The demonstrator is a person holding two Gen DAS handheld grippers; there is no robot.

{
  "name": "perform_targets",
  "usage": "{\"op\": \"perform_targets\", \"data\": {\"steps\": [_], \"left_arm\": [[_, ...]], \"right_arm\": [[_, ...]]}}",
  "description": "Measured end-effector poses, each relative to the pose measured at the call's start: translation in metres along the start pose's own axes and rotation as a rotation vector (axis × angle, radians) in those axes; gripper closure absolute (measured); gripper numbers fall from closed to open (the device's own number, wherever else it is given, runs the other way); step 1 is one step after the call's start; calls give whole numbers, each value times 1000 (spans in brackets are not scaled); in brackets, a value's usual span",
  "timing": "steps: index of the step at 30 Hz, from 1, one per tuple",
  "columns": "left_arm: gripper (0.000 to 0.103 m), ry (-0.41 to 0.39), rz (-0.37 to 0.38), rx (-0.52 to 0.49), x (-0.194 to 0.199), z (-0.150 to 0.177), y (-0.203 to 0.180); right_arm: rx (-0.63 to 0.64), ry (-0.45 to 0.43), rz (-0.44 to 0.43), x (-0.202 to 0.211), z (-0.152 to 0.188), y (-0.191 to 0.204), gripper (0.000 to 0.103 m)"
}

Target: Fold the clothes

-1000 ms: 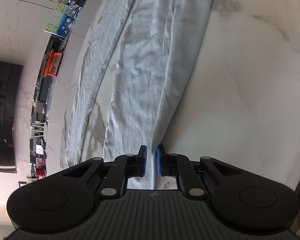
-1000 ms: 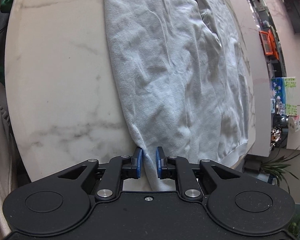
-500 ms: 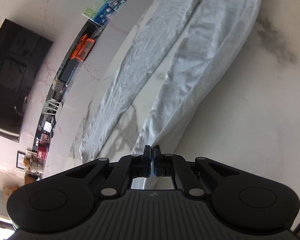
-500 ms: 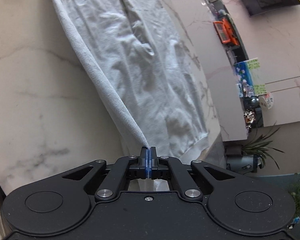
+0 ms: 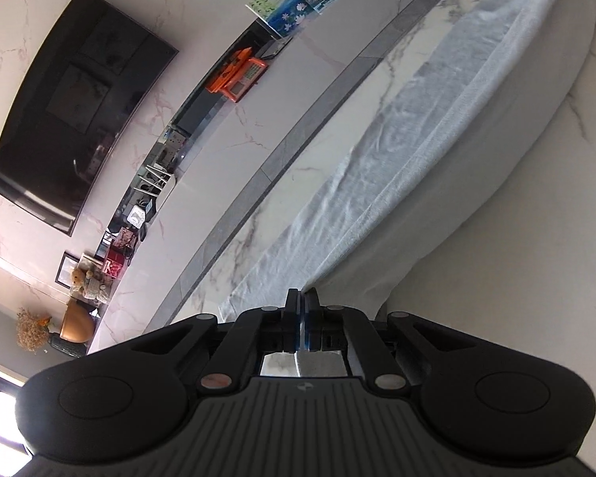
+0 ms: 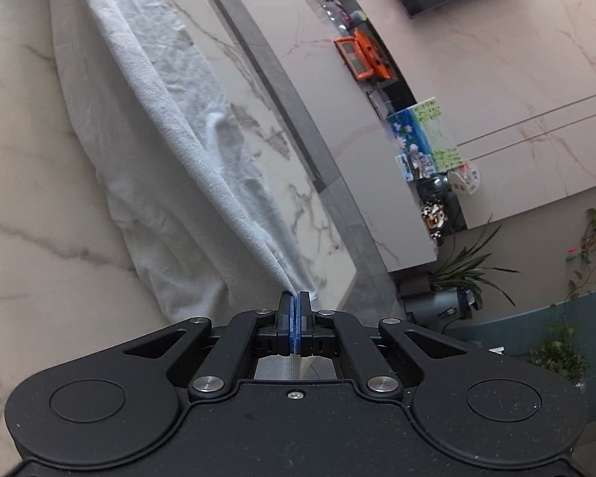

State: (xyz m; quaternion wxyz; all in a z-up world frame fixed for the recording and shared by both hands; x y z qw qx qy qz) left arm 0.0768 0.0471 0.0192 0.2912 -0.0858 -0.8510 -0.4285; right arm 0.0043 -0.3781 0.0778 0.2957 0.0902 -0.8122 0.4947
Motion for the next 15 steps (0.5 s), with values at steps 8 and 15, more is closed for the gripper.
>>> {"op": "perform_targets", "data": {"steps": [8, 15], "left_arm": [[102, 46, -22, -31, -59, -34, 24], [102, 117, 4, -67, -121, -46, 17]], "right_arm": [[-35, 31, 13, -57, -25, -32, 103], [-75, 84, -38, -126, -33, -41, 103]]}}
Point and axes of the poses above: each gripper's, at about its wrist camera, not at the fingertips, and x roughly against the way its jaws point, y to its left, z to its underside, the point moved 9 cm from there along -x, roughly the way its jaws point, and after that the axes turned 5 degrees about -y, right-handed, at the moved point
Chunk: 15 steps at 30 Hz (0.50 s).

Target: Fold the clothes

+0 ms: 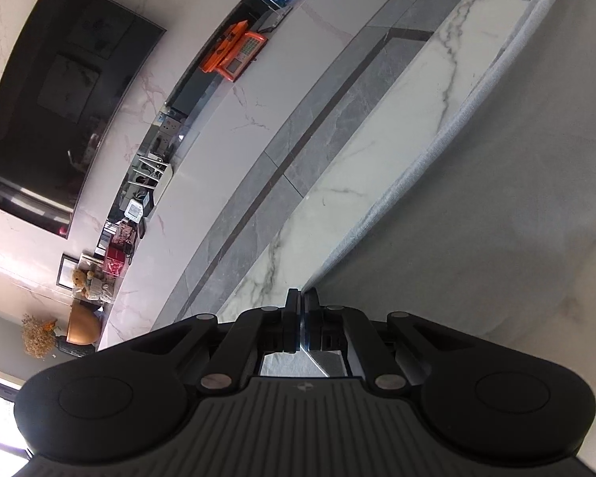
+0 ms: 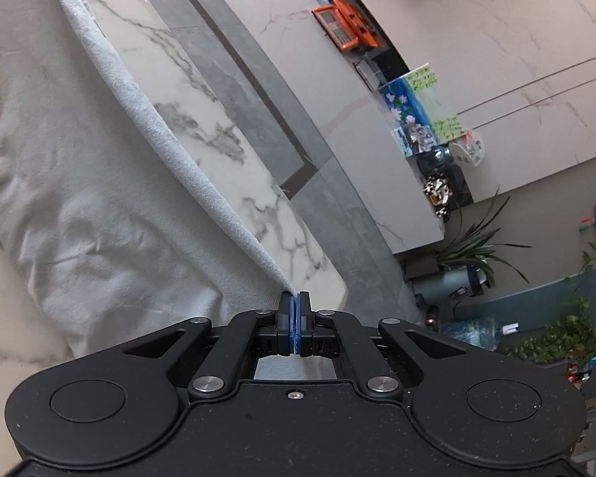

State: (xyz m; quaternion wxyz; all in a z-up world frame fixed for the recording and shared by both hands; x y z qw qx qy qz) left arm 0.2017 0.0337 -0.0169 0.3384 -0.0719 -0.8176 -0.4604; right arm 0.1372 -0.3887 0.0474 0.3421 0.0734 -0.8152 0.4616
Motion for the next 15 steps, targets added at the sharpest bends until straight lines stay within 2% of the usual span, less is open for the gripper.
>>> {"op": "perform_targets", "data": {"steps": [5, 11, 15], "left_arm": [[102, 34, 22, -26, -39, -5, -12], [101, 44, 44, -61, -63, -4, -26], [92, 34, 43, -42, -70, -2, -28]], "right_arm": [[-13, 38, -34, -48, -1, 8, 103], [-15, 100, -111, -85, 10, 30, 103], [-37, 112, -135, -95, 10, 38, 103]]}}
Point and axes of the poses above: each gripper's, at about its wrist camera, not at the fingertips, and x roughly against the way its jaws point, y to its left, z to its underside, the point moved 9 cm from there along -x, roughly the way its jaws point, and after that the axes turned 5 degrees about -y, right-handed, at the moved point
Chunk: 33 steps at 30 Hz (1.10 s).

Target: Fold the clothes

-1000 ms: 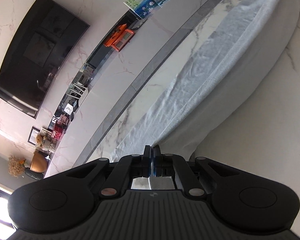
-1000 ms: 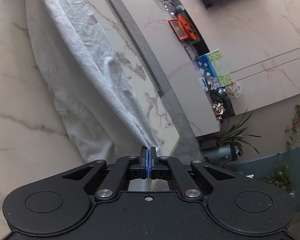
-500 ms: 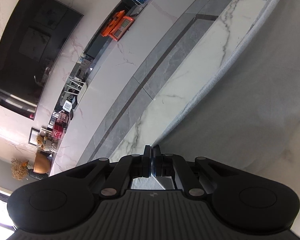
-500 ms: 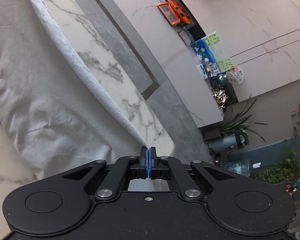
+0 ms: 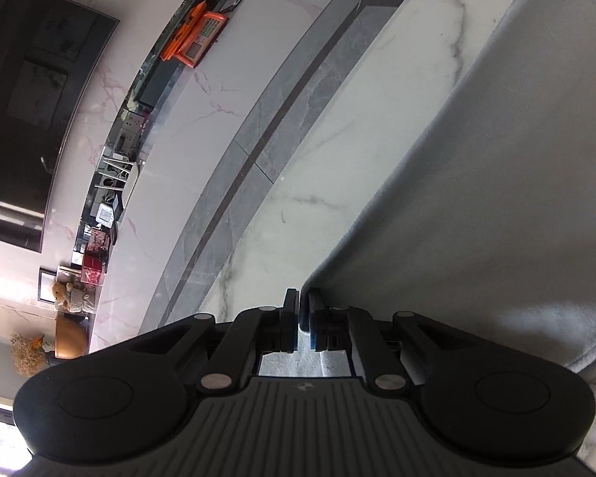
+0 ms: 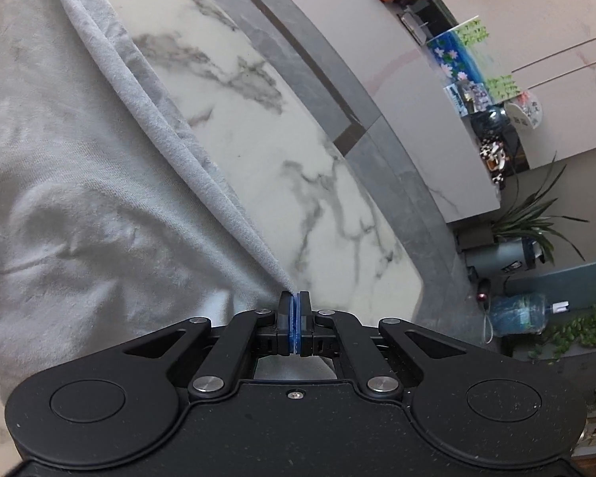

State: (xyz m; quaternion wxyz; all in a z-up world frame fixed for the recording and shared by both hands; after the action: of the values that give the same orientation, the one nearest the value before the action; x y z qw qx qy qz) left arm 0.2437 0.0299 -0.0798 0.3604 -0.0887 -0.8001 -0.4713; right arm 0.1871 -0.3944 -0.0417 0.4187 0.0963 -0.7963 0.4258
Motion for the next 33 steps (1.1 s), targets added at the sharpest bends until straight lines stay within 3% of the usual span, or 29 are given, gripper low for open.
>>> {"op": "perform_targets", "data": {"steps": [5, 8, 11, 15, 24, 33], "left_arm": [[92, -24, -19, 13, -1, -1, 0], [103, -27, -16, -31, 0, -1, -6], [103, -14, -15, -76, 4, -1, -11], [103, -1, 59, -49, 16, 1, -15], [103, -6, 204, -156, 52, 16, -47], [103, 11, 254, -169, 61, 26, -55]], "right_arm": [[-45, -2, -19, -9, 0, 2, 102], [-68, -2, -30, -10, 0, 2, 99], [-40, 13, -32, -9, 1, 5, 99], [-11, 41, -48, -3, 10, 10, 99], [-11, 111, -134, 23, 53, 24, 99], [-53, 62, -31, 6, 34, 10, 99]]}}
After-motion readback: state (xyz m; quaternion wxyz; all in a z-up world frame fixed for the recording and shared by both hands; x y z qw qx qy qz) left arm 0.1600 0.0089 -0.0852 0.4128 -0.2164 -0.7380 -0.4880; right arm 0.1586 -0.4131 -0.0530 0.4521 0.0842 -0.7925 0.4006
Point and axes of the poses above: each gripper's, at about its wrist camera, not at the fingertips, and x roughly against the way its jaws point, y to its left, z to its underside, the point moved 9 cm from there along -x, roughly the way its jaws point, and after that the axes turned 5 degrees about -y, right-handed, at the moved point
